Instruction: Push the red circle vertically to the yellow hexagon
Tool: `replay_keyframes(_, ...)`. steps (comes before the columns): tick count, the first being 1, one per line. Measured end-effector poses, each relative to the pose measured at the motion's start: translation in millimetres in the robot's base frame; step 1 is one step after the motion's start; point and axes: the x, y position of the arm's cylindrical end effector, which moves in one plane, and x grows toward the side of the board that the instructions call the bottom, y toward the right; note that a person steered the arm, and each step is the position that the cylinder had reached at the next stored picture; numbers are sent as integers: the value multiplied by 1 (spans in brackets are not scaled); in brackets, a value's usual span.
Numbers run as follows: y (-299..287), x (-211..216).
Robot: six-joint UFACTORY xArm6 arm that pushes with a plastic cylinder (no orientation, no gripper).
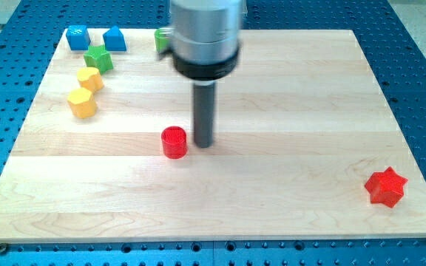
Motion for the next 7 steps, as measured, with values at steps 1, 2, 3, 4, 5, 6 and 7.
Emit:
replay_keyframes(1, 5, 4)
replay_keyframes(2, 31, 5)
replay_keyframes(3, 49, 5)
replay_keyframes(4, 49, 5)
replay_keyframes(5, 49, 5)
replay_keyframes(6, 39, 6)
replay_keyframes(7, 15, 11)
